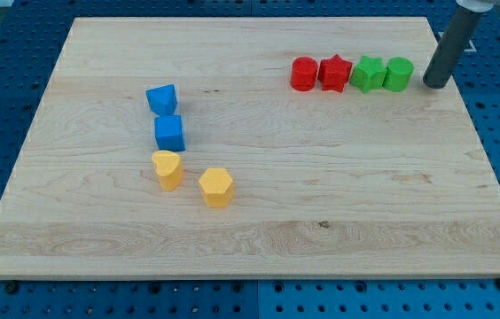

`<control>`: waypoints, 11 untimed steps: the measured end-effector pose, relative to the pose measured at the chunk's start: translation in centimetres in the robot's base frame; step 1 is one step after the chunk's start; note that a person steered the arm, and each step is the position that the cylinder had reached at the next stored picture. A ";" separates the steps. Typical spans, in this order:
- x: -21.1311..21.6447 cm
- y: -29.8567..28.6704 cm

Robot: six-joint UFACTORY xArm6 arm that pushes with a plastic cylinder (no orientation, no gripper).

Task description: Push green circle close to the green star

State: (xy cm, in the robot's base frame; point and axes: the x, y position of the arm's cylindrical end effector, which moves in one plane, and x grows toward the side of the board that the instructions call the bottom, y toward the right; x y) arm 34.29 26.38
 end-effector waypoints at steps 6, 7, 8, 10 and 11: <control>0.0 -9.9; 0.8 -11.6; 1.0 -13.5; 0.7 -16.8; 0.7 -16.8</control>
